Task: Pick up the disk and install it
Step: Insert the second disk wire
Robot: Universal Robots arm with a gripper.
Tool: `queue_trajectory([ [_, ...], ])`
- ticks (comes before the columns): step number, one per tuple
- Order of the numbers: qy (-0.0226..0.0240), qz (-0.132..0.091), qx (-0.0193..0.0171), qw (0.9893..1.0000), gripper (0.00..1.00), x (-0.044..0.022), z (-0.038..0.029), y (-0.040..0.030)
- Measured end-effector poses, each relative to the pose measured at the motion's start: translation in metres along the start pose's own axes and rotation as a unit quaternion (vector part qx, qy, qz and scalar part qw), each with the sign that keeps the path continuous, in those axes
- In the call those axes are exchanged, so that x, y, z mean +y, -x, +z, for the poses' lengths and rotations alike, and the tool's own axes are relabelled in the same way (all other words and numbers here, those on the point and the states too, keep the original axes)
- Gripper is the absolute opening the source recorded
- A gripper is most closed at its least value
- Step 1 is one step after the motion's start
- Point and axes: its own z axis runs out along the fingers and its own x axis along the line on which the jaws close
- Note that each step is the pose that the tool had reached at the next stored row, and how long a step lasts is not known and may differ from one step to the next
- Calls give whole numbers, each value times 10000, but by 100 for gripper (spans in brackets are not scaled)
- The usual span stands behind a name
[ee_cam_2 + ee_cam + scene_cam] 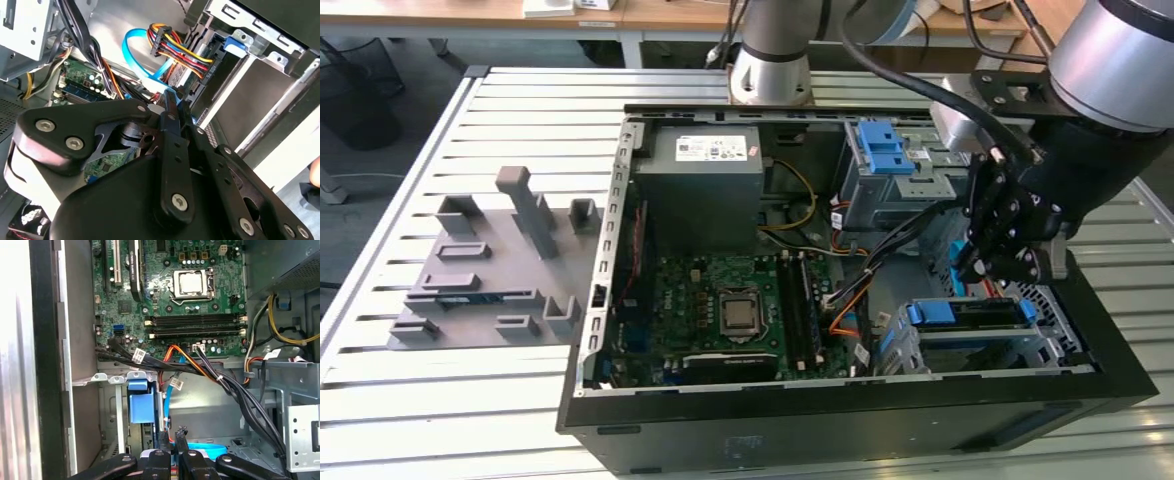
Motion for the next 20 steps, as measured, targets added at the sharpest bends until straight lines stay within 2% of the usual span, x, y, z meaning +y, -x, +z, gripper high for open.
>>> queue_trajectory([
  [1, 2, 0, -19, 10000, 16, -1, 6, -11],
  [2, 2, 0, -21, 10000, 16, -2, 11, -22],
  [10, 2, 4, -21, 10000, 16, -10, 42, -112],
  [20, 2, 4, -21, 10000, 16, -15, 71, -161],
])
